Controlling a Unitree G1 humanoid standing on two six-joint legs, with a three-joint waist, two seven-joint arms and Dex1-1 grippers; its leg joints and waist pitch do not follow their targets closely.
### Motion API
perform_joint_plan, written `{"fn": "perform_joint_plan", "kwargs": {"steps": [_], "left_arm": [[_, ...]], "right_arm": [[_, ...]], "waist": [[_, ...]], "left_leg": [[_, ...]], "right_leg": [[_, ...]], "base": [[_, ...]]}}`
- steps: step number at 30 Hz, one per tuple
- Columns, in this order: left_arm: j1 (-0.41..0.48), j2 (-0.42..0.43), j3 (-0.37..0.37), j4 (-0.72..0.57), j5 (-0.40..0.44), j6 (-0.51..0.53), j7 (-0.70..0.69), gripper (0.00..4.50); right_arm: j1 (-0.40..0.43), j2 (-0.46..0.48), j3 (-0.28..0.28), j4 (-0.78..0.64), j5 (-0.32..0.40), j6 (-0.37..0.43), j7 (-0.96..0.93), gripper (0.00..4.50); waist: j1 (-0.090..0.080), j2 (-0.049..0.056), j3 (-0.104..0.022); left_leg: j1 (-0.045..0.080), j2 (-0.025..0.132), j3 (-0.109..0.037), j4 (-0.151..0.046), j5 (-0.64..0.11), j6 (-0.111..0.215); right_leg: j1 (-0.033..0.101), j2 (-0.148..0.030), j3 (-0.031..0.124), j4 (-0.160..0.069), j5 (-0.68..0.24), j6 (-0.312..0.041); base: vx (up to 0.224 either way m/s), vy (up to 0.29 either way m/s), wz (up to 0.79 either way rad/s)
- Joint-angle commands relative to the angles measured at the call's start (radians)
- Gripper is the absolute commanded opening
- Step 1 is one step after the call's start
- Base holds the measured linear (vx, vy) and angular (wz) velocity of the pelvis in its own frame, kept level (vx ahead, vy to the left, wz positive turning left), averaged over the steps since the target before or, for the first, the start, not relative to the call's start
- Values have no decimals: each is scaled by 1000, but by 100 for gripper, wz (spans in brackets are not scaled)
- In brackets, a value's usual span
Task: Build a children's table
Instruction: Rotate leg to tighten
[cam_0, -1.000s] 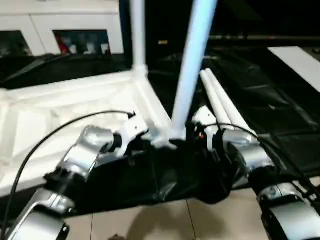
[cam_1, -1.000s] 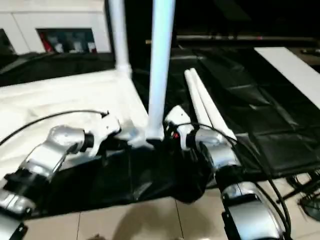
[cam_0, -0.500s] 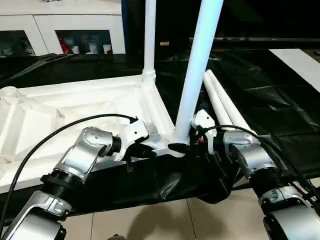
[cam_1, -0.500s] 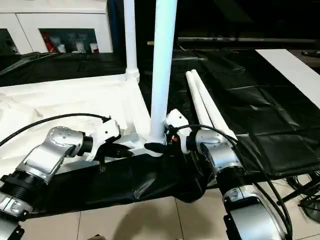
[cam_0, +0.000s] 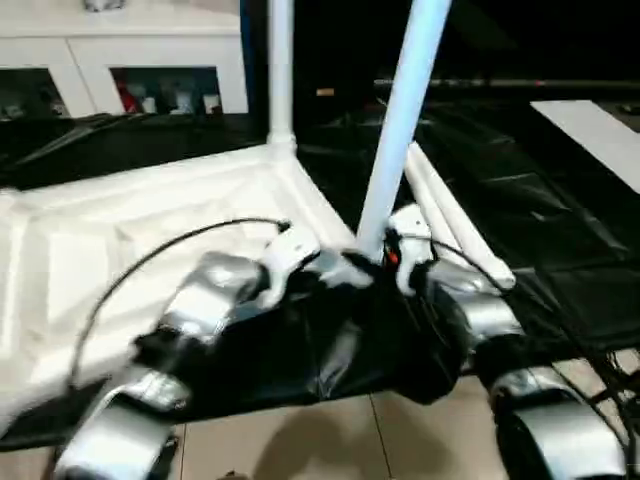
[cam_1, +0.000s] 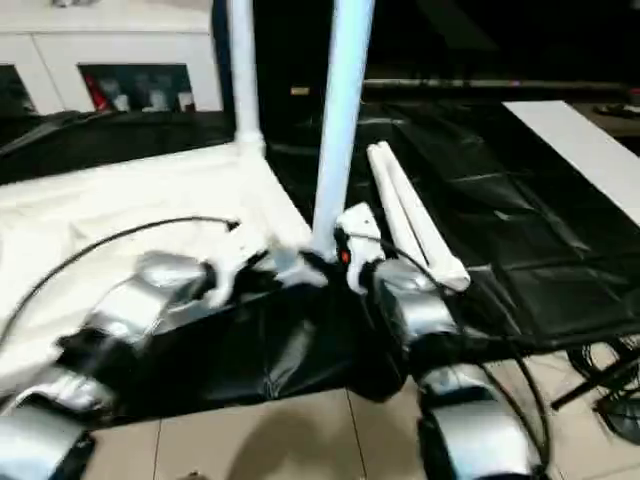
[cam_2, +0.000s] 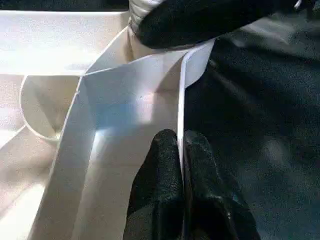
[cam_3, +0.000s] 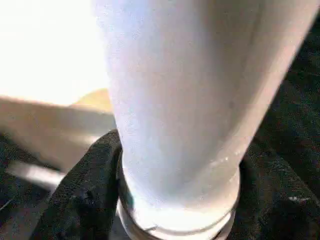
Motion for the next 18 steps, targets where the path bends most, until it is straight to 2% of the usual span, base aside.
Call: {"fn": "perform_joint_plan", "kwargs": {"steps": [1, 4, 5, 7, 9, 11, 12, 14, 15, 16, 18], "left_arm": [[-32, -41, 88, 49, -21, 12, 179, 0], [-56, -94, 98, 81, -19, 3, 241, 0], [-57, -99, 92, 82, -16, -6, 238, 0], [-50, -95, 74, 76, -9, -37, 206, 0], [-46, -86, 68, 74, -5, -38, 196, 0], [-41, -77, 61, 73, -1, -44, 184, 0], [-40, -74, 58, 73, 0, -49, 177, 0], [-34, -58, 48, 73, 0, -67, 155, 0], [-27, -47, 45, 63, -3, -63, 135, 0], [-17, -32, 42, 48, -9, -61, 104, 0], [-7, -20, 43, 31, -24, -68, 64, 0]], "right_arm": [[4, 38, -44, 90, 28, 61, -173, 272], [-34, 98, -77, 141, 57, 39, -250, 272], [-43, 106, -71, 147, 53, 24, -243, 272], [-58, 115, -53, 152, 36, -14, -187, 272], [-64, 117, -52, 151, 32, -25, -164, 342], [-72, 116, -54, 154, 26, -37, -159, 344], [-76, 116, -54, 156, 23, -42, -156, 353], [-88, 104, -41, 163, 8, -62, -127, 369], [-91, 90, -28, 159, -3, -69, -108, 388], [-91, 69, -8, 147, -15, -70, -67, 392], [-84, 50, 12, 125, -22, -66, -7, 408]], "waist": [[-2, -3, -60], [-2, -3, -62], [1, -2, -63], [0, -2, -63], [0, -2, -63], [0, -2, -62], [-4, -7, -61], [-7, -4, -62], [-9, -4, -62], [-11, -9, -62], [-14, -8, -62]], "left_leg": [[-1, 14, 2, -73, -170, 7], [-5, 11, 4, -71, -164, 19], [-3, 11, 3, -71, -162, 21], [-8, 13, 3, -70, -154, 36], [-8, 14, 4, -70, -147, 45], [-7, 14, 5, -71, -159, 50], [-11, 14, 3, -73, -169, 52], [-13, 15, 1, -73, -170, 49], [-13, 15, 1, -73, -170, 48], [-12, 14, 3, -71, -157, 56], [-13, 15, 2, -70, -141, 65]], "right_leg": [[53, -52, 49, -80, -287, -168], [53, -51, 48, -80, -269, -166], [53, -51, 47, -80, -266, -165], [56, -52, 47, -76, -229, -171], [56, -51, 47, -75, -212, -178], [56, -52, 47, -77, -226, -179], [58, -53, 46, -79, -247, -173], [59, -55, 45, -80, -264, -168], [58, -55, 45, -80, -263, -169], [58, -54, 45, -78, -251, -177], [60, -54, 45, -76, -230, -188]], "base": [[0, 0, 0], [0, 0, 0], [0, 0, 0], [0, 0, 0], [0, 0, 0], [0, 0, 0], [0, 0, 0], [0, 0, 0], [0, 0, 0], [0, 0, 0], [0, 0, 0]]}}
